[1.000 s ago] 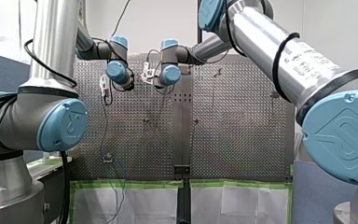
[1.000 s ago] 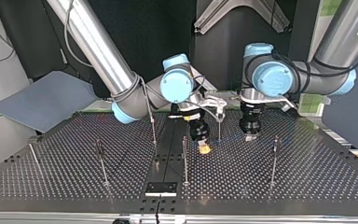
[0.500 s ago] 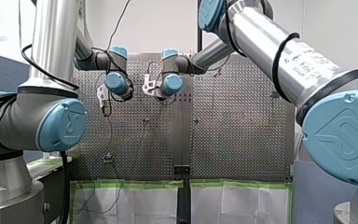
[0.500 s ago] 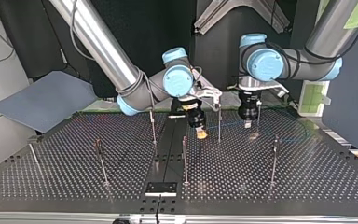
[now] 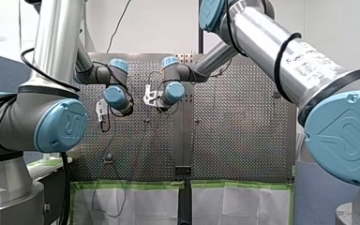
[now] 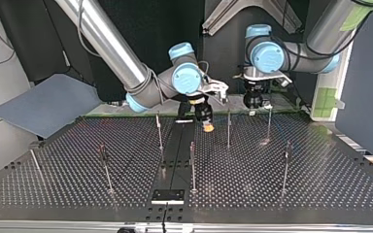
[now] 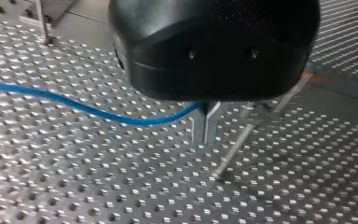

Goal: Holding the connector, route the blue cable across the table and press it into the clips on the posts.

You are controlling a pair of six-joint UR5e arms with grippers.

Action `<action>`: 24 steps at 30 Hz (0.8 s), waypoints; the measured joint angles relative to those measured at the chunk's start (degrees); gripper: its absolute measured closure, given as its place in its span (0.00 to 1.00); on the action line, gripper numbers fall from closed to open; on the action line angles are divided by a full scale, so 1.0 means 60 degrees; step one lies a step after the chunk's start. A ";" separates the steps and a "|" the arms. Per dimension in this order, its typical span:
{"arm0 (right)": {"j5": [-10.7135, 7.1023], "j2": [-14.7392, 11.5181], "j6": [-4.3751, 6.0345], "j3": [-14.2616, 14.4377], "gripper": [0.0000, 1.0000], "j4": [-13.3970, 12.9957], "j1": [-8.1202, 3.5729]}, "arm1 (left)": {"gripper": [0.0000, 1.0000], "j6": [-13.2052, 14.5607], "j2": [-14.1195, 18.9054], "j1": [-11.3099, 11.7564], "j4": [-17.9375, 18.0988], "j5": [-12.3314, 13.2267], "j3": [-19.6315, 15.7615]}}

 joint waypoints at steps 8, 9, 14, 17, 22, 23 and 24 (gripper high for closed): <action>-0.0024 -0.0001 -0.0009 0.0252 1.00 0.0016 0.0049 | 1.00 0.0015 -0.0242 -0.0082 0.0318 -0.0113 -0.0567; -0.0023 -0.0001 -0.0010 0.0292 1.00 0.0013 0.0053 | 1.00 0.0023 -0.0309 -0.0087 0.0371 -0.0098 -0.0589; -0.0015 -0.0001 -0.0028 0.0598 1.00 -0.0008 0.0044 | 1.00 0.0000 -0.0636 -0.0057 0.0742 0.0161 -0.0591; -0.0013 0.0003 -0.0037 0.0755 1.00 -0.0021 0.0023 | 1.00 -0.0032 -0.0694 -0.0026 0.0865 0.0309 -0.0524; -0.0039 0.0011 -0.0026 0.0918 1.00 -0.0043 -0.0039 | 1.00 -0.0081 -0.0790 0.0007 0.0972 0.0418 -0.0465; -0.0042 0.0012 -0.0016 0.0936 1.00 -0.0052 -0.0063 | 1.00 -0.0082 -0.0827 0.0005 0.0984 0.0442 -0.0440; -0.0043 0.0012 -0.0007 0.0946 1.00 -0.0062 -0.0081 | 1.00 -0.0079 -0.0865 0.0000 0.0994 0.0470 -0.0410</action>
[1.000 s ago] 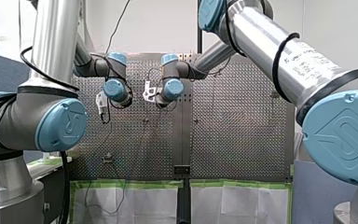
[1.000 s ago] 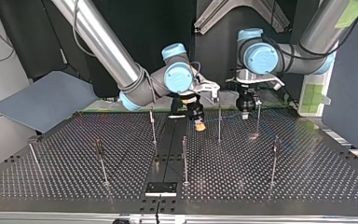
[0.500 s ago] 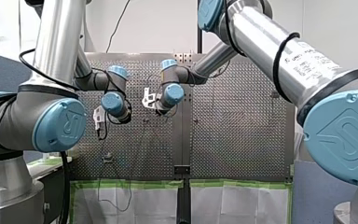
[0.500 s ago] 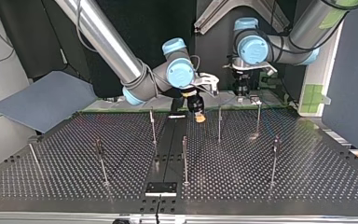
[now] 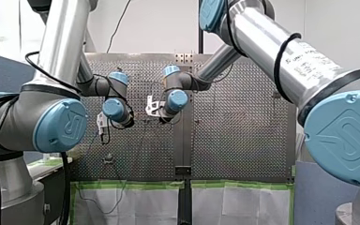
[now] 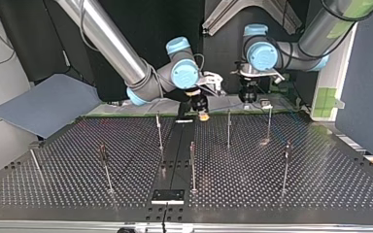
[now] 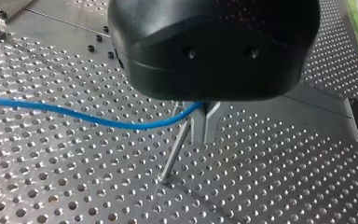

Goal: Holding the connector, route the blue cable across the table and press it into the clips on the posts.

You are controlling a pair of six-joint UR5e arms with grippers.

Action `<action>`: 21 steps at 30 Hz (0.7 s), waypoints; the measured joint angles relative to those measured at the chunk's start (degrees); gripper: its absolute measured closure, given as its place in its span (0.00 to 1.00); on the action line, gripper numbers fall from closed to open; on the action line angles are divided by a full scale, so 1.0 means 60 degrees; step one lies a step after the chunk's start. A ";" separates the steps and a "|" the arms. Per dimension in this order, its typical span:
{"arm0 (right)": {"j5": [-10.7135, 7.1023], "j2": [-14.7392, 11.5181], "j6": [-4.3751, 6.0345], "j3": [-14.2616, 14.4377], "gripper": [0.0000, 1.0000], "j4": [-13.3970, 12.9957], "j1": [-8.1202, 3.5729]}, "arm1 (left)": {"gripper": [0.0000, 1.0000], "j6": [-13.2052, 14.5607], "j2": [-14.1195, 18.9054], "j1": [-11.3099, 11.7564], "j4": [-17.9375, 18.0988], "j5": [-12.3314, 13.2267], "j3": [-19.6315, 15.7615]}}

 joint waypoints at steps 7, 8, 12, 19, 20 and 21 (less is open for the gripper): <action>-0.0006 0.0023 0.0053 0.0016 1.00 -0.0182 -0.0165 | 1.00 -0.0074 -0.0449 0.0013 0.0334 0.0189 0.0190; -0.0012 0.0034 0.0065 0.0016 1.00 -0.0228 -0.0186 | 1.00 -0.0092 -0.0539 0.0027 0.0410 0.0219 0.0221; -0.0080 0.0125 0.0093 0.0021 1.00 -0.0335 -0.0256 | 1.00 -0.0139 -0.0810 0.0076 0.0547 0.0306 0.0334; -0.0144 0.0319 0.0120 0.0019 1.00 -0.0442 -0.0364 | 1.00 -0.0268 -0.0923 0.0175 0.0578 0.0477 0.0679; -0.0148 0.0327 0.0121 0.0018 1.00 -0.0454 -0.0389 | 1.00 -0.0315 -0.0929 0.0196 0.0579 0.0488 0.0766; -0.0154 0.0332 0.0122 0.0016 1.00 -0.0462 -0.0410 | 1.00 -0.0349 -0.0938 0.0212 0.0578 0.0496 0.0828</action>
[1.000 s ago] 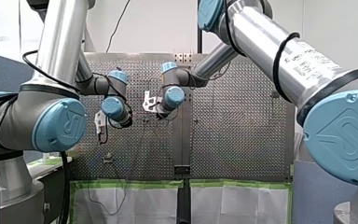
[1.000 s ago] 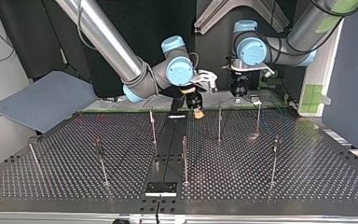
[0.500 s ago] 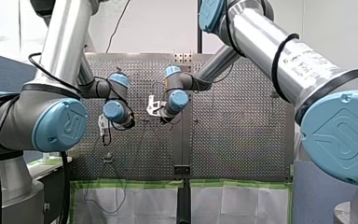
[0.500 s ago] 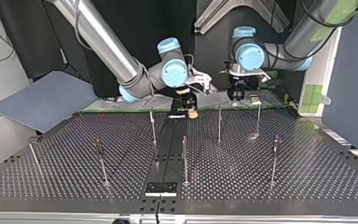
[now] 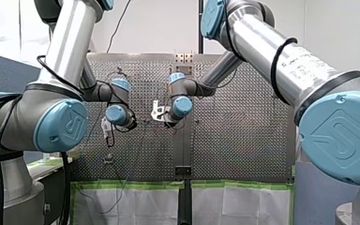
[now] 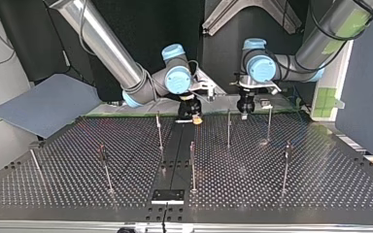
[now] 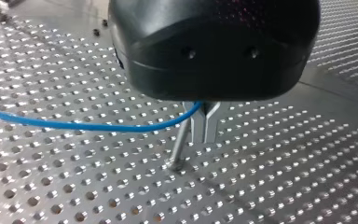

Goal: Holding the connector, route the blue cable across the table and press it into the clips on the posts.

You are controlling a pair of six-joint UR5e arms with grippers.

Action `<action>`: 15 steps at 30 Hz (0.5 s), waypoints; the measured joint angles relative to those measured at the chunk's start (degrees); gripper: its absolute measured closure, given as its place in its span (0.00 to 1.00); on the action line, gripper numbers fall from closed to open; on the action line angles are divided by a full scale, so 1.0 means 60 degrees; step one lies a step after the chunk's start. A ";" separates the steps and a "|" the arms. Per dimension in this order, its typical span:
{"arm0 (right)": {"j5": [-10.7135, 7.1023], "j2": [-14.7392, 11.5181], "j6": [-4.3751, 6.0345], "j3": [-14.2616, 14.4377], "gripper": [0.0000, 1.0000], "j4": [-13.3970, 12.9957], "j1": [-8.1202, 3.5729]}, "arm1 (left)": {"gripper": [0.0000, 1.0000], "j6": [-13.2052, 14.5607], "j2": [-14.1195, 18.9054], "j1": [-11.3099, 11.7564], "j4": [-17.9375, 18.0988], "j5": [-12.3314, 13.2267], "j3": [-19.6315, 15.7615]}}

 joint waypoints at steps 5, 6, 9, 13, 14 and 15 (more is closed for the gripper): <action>-0.0080 0.0010 0.0001 -0.0021 1.00 -0.0017 -0.0124 | 1.00 -0.0068 -0.0210 0.0054 -0.0149 0.0049 0.0382; -0.0095 0.0010 0.0001 -0.0030 1.00 -0.0018 -0.0152 | 1.00 -0.0064 -0.0269 0.0059 -0.0182 0.0069 0.0449; -0.0131 0.0010 0.0002 -0.0068 1.00 -0.0019 -0.0244 | 1.00 -0.0054 -0.0482 0.0090 -0.0227 0.0106 0.0675; -0.0181 0.0009 0.0002 -0.0129 1.00 -0.0020 -0.0373 | 1.00 -0.0069 -0.0772 0.0285 -0.0247 0.0193 0.0973; -0.0199 0.0008 0.0002 -0.0144 1.00 -0.0020 -0.0415 | 1.00 -0.0077 -0.0853 0.0374 -0.0250 0.0257 0.1072; -0.0215 0.0008 0.0002 -0.0153 1.00 -0.0020 -0.0446 | 1.00 -0.0082 -0.0895 0.0440 -0.0250 0.0304 0.1144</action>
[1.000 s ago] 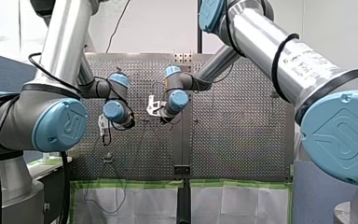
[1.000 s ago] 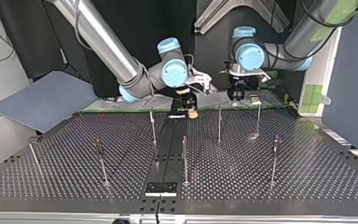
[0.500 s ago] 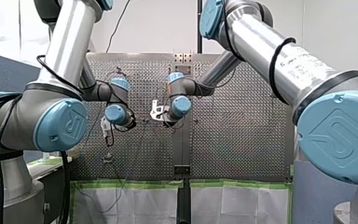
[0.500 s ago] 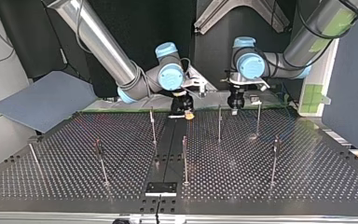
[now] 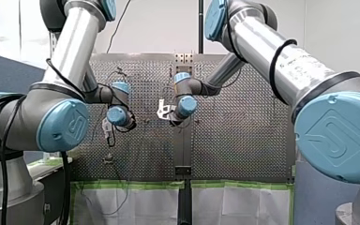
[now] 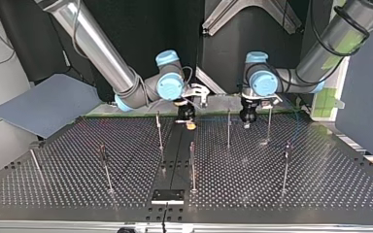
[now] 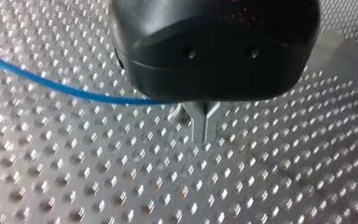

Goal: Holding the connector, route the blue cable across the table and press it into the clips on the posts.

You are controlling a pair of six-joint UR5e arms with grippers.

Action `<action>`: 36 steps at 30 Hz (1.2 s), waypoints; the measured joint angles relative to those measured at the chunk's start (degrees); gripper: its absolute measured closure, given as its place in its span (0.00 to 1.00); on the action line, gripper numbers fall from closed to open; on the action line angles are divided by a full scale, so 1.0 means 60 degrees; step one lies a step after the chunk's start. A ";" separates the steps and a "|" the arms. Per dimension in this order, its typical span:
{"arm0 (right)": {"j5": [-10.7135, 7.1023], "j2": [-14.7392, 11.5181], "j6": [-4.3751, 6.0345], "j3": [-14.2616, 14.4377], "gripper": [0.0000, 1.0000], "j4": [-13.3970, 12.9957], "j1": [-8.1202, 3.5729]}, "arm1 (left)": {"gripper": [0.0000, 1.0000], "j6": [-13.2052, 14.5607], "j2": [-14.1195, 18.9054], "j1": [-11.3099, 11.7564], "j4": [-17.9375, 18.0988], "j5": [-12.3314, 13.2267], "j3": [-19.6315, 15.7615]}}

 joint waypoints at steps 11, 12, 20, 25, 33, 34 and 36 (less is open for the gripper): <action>-0.0233 0.0004 0.0000 -0.0105 1.00 -0.0013 -0.0259 | 0.67 -0.0038 -0.0090 0.0301 0.0085 0.0323 0.0260; -0.0238 0.0004 0.0000 -0.0105 1.00 -0.0013 -0.0270 | 0.67 -0.0047 -0.0090 0.0306 0.0096 0.0346 0.0261; -0.0324 0.0005 0.0000 -0.0109 1.00 -0.0015 -0.0352 | 0.00 -0.0109 -0.0089 0.0306 0.0098 0.0421 0.0258; -0.0344 0.0002 0.0000 -0.0110 1.00 -0.0015 -0.0378 | 0.00 -0.0301 -0.0089 0.0281 0.0072 0.0579 0.0255; -0.0348 0.0002 0.0000 -0.0110 1.00 -0.0013 -0.0404 | 0.00 -0.0369 -0.0089 0.0250 0.0068 0.0877 0.0255; -0.0348 0.0001 0.0000 -0.0110 1.00 -0.0013 -0.0405 | 0.00 -0.0335 -0.0088 0.0242 0.0022 0.0838 0.0255; -0.0353 0.0002 0.0000 -0.0110 1.00 -0.0010 -0.0407 | 0.00 -0.0216 -0.0084 0.0221 -0.0116 0.0711 0.0254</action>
